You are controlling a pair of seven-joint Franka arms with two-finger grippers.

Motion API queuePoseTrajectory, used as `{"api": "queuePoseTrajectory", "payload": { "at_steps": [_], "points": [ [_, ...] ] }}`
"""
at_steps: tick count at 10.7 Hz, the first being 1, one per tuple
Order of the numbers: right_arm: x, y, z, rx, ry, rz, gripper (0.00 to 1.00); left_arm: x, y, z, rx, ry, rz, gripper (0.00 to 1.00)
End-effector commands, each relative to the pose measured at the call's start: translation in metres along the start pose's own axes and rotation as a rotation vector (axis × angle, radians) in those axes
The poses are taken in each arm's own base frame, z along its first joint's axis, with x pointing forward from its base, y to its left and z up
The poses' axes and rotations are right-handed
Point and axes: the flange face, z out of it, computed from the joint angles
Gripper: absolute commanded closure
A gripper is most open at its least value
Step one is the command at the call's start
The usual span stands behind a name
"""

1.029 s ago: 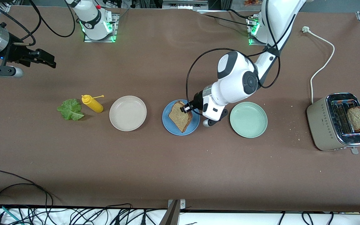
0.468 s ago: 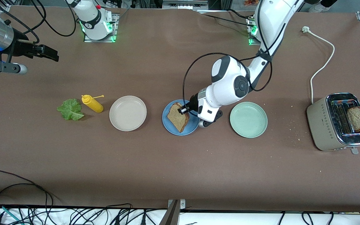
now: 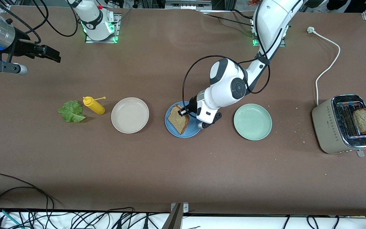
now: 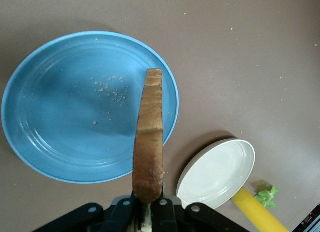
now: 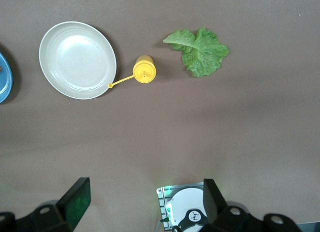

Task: Make sandwich in blue plate with both arms
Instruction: 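Lower the bread onto the blue plate and open the left gripper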

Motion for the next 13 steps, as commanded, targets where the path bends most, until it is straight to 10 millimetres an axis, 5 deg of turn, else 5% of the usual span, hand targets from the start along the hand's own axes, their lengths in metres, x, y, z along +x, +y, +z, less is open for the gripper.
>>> {"api": "queuePoseTrajectory", "payload": {
  "at_steps": [1, 7, 10, 13],
  "points": [
    [-0.009, -0.020, -0.006, 0.006, 0.014, 0.007, 0.00, 0.002, 0.002, 0.005, -0.011, 0.004, 0.006, 1.00],
    [-0.009, -0.021, -0.006, 0.008, 0.015, 0.005, 0.00, 0.009, -0.003, 0.012, -0.001, 0.003, 0.051, 0.98],
    [-0.008, -0.021, -0.005, 0.007, 0.012, 0.006, 0.00, 0.014, -0.010, 0.018, 0.046, 0.022, 0.090, 0.54],
    [-0.002, -0.020, -0.003, 0.015, 0.036, 0.011, 0.00, 0.025, -0.014, 0.011, 0.084, 0.044, 0.117, 0.26]
  ]
}}
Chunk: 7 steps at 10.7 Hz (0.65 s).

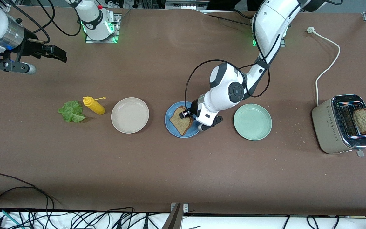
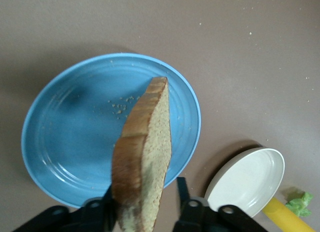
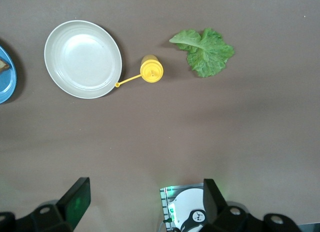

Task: Make sandwich in blue plate with both arms
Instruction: 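Lower the bread onto the blue plate and open the left gripper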

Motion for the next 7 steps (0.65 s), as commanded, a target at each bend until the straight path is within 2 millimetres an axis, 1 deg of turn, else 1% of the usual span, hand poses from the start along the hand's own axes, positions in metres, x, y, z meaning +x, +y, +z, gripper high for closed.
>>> {"api": "queuePoseTrajectory", "payload": {
  "at_steps": [1, 3, 4, 5, 7],
  "points": [
    [0.008, -0.002, -0.004, 0.028, 0.038, 0.017, 0.00, 0.011, -0.002, -0.007, 0.058, 0.032, 0.074, 0.18],
    [0.010, 0.000, -0.003, 0.027, 0.042, 0.019, 0.00, 0.014, -0.006, -0.007, 0.135, 0.073, 0.164, 0.06],
    [0.010, 0.000, -0.003, 0.027, 0.042, 0.019, 0.00, 0.016, -0.009, -0.008, 0.150, 0.075, 0.171, 0.04],
    [0.009, 0.000, -0.003, 0.025, 0.043, 0.019, 0.00, 0.018, -0.011, -0.012, 0.175, 0.064, 0.178, 0.03],
    [0.009, -0.003, -0.004, 0.026, 0.044, 0.015, 0.00, 0.025, -0.015, -0.025, 0.272, 0.073, 0.246, 0.00]
  ]
}}
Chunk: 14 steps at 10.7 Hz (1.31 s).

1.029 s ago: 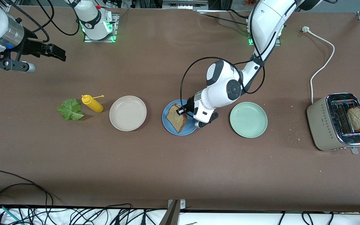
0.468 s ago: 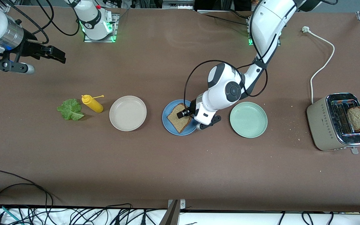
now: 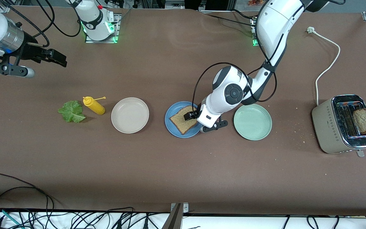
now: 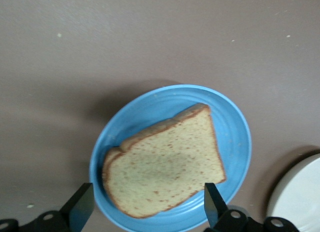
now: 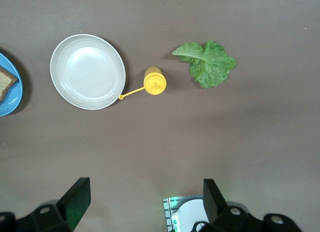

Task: Make sandwich in blue plate with both arms
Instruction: 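Withdraw the left gripper while the right gripper reaches the lettuce leaf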

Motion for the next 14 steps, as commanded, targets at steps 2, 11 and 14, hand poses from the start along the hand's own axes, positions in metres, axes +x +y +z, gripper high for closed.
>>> {"api": "queuePoseTrajectory", "payload": {
  "at_steps": [2, 11, 14],
  "points": [
    [-0.002, -0.006, -0.005, 0.010, 0.012, 0.003, 0.00, 0.033, -0.016, -0.061, 0.102, 0.007, 0.045, 0.00],
    [0.029, -0.025, -0.005, 0.011, 0.090, -0.034, 0.00, 0.120, -0.155, -0.260, 0.287, 0.121, 0.045, 0.01],
    [0.054, 0.000, 0.030, -0.084, 0.024, -0.012, 0.00, 0.124, -0.192, -0.295, 0.322, 0.068, 0.139, 0.02]
  ]
}}
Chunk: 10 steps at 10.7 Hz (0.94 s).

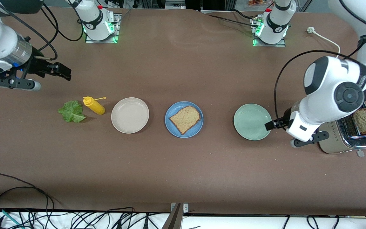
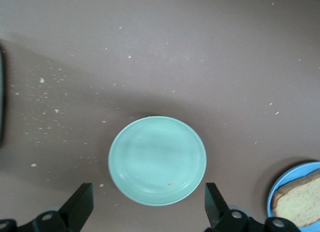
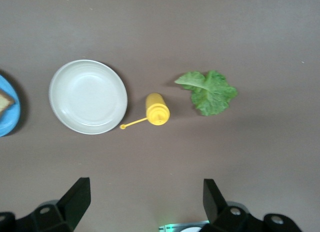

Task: Make sandwich in blue plate with both arms
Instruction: 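Withdraw the left gripper while the right gripper reaches the lettuce leaf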

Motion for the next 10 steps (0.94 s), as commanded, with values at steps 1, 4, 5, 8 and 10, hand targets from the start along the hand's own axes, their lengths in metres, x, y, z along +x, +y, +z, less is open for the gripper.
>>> {"api": "queuePoseTrajectory", "payload": {
  "at_steps": [1, 4, 5, 8, 10],
  "points": [
    [0.024, 0.035, 0.025, -0.059, -0.058, 0.012, 0.00, 0.002, -0.049, -0.023, 0.042, -0.022, 0.105, 0.02],
    [0.053, 0.119, 0.061, -0.026, -0.117, 0.043, 0.00, 0.006, -0.080, -0.040, 0.116, 0.003, 0.163, 0.00],
    [0.064, 0.131, 0.072, -0.017, -0.102, 0.065, 0.00, 0.007, -0.084, -0.043, 0.131, 0.008, 0.160, 0.00],
    [0.107, 0.143, 0.142, 0.010, -0.096, 0.105, 0.00, 0.018, -0.116, -0.042, 0.129, 0.003, 0.124, 0.00],
    [0.119, 0.133, 0.202, 0.008, -0.114, 0.105, 0.00, 0.029, -0.153, -0.039, 0.116, -0.008, 0.115, 0.00]
  ]
}}
